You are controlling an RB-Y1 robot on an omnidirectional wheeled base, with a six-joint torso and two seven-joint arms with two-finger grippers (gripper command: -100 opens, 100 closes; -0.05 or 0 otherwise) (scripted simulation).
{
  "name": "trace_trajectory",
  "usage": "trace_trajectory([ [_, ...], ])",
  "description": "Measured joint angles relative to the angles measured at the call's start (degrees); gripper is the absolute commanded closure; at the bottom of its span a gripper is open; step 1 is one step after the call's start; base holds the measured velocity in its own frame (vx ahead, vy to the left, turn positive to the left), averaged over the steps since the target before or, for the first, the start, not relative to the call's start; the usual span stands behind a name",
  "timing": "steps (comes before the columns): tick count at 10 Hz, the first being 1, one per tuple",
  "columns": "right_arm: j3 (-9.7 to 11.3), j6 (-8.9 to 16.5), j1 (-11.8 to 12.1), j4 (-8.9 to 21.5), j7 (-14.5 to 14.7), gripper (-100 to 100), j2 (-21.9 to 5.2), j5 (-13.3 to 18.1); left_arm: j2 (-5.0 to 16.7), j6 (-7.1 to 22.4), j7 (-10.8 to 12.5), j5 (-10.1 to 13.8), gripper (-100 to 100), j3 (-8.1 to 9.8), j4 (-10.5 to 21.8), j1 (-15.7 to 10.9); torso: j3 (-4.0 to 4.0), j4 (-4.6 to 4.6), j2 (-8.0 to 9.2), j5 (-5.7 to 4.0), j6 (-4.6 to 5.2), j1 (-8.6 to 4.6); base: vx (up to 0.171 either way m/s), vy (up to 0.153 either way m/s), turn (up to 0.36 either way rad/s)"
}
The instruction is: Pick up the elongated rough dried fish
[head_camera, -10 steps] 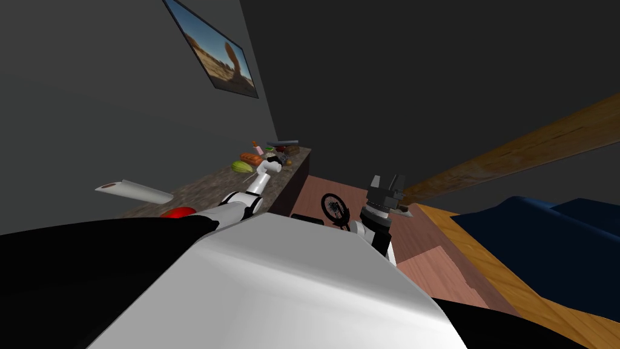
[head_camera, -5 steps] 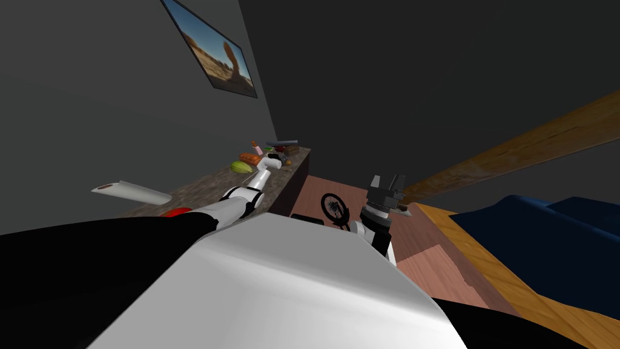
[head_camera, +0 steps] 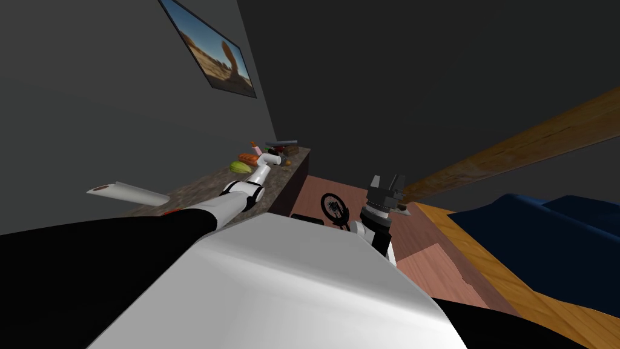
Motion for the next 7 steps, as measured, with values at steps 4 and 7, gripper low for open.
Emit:
trace_trajectory([
  [4, 0.00, 0.00, 0.00, 0.00, 0.00, 0, 0.00, 0.00, 1.07, 5.56, -1.00, 1.18, -100, -0.10, 6.66, -4.31, -0.02, -0.01, -0.03, 0.01, -0.01, 0.02, 0.016, 0.003, -0.011],
  [7, 0.00, 0.00, 0.00, 0.00, 0.00, 0, 0.00, 0.00, 1.85, 9.84, -1.61, 1.86, -100, -0.16, 10.12, -6.66, -0.04, -0.02, -0.05, 0.02, -0.01, 0.02, 0.028, 0.006, -0.011],
])
